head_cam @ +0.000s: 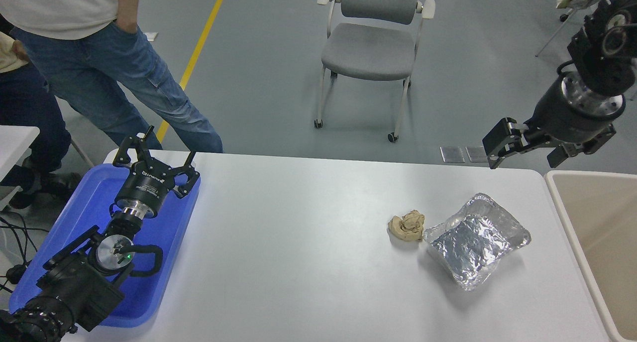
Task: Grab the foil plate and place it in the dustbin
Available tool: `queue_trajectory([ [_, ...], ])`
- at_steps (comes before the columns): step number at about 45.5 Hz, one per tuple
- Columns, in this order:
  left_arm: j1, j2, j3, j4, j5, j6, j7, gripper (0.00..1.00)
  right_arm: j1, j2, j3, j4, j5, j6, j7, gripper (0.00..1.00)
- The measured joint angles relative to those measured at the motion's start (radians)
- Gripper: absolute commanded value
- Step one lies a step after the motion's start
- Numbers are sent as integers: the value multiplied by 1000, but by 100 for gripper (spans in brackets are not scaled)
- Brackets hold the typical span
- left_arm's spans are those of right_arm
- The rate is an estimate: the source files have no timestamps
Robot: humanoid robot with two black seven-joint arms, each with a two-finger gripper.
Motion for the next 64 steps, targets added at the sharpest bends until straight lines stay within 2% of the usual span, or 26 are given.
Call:
queue_trajectory([
  [7, 0, 0, 0, 0, 0, 0, 0, 100, -71, -1, 2, -13, 49, -29, -2, 100],
  [15, 0, 0, -1, 0, 0, 0, 0, 100, -194, 0, 10, -24, 165, -121, -5, 100],
  [39, 0, 0, 0, 0, 0, 0, 0, 100, -494, 6, 75, -61, 214, -421, -6, 99],
  [64, 0, 0, 0, 0, 0, 0, 0, 100, -818, 2, 130, -284, 339, -524, -9, 97],
])
